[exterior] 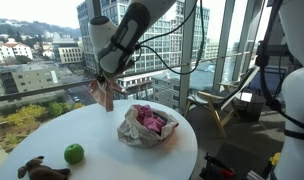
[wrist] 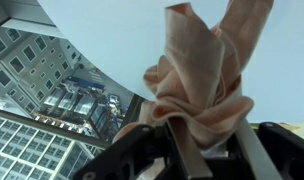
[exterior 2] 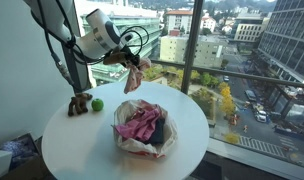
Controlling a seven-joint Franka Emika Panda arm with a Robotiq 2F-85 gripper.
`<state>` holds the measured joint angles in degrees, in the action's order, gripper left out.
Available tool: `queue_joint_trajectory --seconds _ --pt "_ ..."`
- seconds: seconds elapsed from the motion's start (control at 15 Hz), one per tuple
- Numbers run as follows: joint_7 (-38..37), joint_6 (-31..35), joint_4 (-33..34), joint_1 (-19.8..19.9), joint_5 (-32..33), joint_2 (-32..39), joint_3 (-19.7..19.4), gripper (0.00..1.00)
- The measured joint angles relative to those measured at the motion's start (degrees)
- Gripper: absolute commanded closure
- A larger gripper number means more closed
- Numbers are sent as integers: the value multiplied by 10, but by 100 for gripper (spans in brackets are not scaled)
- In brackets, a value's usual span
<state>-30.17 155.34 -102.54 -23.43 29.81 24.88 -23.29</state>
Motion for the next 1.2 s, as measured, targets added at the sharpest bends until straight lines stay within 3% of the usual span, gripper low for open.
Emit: queue_joint_trajectory --seconds 0.27,0.53,0.6,0.73,0.87,1.2 --pt "-158 -50 -101 -68 123 -106 -92 94" --pt "-237 -161 -207 -95 202 -223 -117 94" --pt "-241 -186 -237 -75 210 -253 -94 94" --pt "-240 -208 -299 13 205 -301 -10 94" --pt "-224 -199 -346 86 178 -315 49 94" --pt "-184 -109 -364 190 144 -224 117 94"
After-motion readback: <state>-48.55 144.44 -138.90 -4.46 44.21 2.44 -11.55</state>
